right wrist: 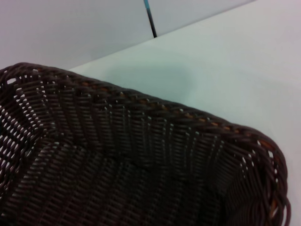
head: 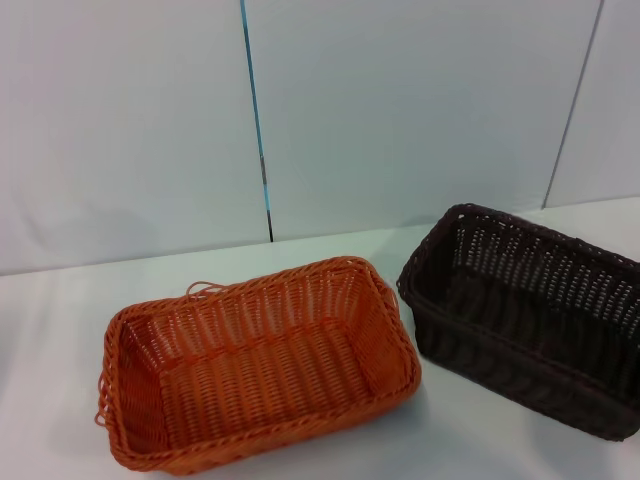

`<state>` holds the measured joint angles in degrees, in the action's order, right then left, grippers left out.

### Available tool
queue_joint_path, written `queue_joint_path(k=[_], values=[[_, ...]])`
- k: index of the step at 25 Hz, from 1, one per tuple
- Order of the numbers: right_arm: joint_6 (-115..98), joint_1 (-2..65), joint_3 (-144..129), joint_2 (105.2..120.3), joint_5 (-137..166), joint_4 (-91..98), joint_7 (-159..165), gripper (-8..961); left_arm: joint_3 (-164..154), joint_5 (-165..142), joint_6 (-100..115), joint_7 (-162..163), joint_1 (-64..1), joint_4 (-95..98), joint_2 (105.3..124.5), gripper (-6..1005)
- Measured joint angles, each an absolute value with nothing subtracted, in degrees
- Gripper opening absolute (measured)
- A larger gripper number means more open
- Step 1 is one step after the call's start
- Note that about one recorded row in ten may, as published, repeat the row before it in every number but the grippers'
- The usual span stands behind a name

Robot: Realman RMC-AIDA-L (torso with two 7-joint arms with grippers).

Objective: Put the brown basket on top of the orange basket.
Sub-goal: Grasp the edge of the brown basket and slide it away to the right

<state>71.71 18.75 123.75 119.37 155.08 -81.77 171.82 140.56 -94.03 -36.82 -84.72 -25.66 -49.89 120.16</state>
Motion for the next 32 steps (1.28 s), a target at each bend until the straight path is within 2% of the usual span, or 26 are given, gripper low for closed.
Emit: queue_joint_path(k=[13, 23, 32], values=[[76.8, 17.1, 125.4, 119.56, 155.0, -87.2, 172.0, 790, 140.5, -93.7, -36.8, -84.7, -25.7, -49.8, 119.84, 888], [74.0, 16.0, 125.8, 119.51, 155.0, -83.3, 172.0, 789, 140.5, -93.6, -36.8, -85.3, -25.7, -49.5, 119.71, 888], [69.3, 17.7, 125.3, 119.27, 155.0, -78.0, 171.9, 788, 140.5, -93.7, -36.7, -85.3, -25.9, -49.5, 119.77, 888]])
